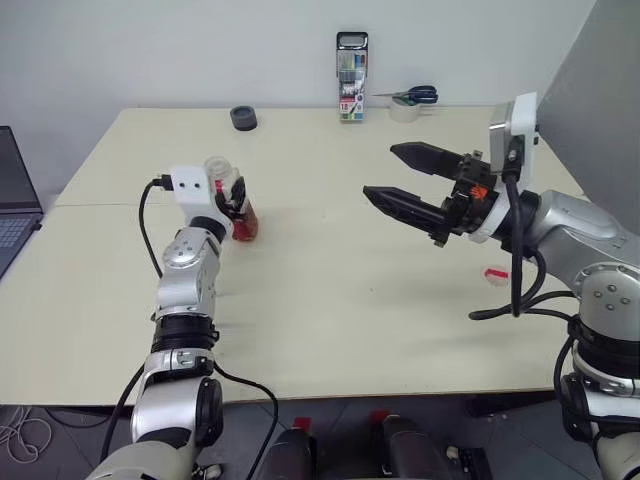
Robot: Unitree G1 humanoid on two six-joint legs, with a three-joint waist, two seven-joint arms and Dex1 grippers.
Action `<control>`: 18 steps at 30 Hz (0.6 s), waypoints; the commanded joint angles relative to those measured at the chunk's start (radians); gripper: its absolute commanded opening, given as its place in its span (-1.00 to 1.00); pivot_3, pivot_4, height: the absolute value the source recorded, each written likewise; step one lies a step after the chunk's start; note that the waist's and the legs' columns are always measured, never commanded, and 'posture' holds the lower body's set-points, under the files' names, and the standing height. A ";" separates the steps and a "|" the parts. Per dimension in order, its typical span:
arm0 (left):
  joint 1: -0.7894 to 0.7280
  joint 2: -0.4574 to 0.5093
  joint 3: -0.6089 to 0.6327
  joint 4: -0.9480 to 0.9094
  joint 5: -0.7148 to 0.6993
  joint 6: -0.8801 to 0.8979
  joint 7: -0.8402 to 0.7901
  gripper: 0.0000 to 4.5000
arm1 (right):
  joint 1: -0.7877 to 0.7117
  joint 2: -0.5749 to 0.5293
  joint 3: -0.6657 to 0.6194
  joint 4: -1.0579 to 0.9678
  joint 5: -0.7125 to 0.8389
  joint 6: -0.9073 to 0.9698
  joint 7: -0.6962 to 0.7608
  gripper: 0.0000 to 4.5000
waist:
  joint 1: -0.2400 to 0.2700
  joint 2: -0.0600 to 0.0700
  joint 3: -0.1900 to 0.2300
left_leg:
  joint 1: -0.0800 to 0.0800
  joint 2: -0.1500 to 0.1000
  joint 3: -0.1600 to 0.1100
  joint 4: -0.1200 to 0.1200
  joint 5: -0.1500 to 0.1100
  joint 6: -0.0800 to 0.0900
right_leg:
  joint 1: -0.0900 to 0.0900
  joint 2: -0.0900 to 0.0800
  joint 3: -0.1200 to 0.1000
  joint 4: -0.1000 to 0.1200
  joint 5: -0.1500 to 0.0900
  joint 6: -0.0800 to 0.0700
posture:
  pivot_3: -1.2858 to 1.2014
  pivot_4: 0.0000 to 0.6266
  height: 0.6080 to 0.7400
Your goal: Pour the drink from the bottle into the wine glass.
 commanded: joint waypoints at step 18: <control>0.045 0.018 0.002 -0.016 0.010 -0.037 0.048 0.98 | -0.009 -0.008 -0.016 -0.013 0.013 -0.015 0.010 1.00 | -0.001 0.000 0.000 | 0.000 0.000 0.000 0.000 -0.001 0.001 | 0.000 0.000 0.000 0.000 0.000 0.000 | 0.03 -0.52 1.00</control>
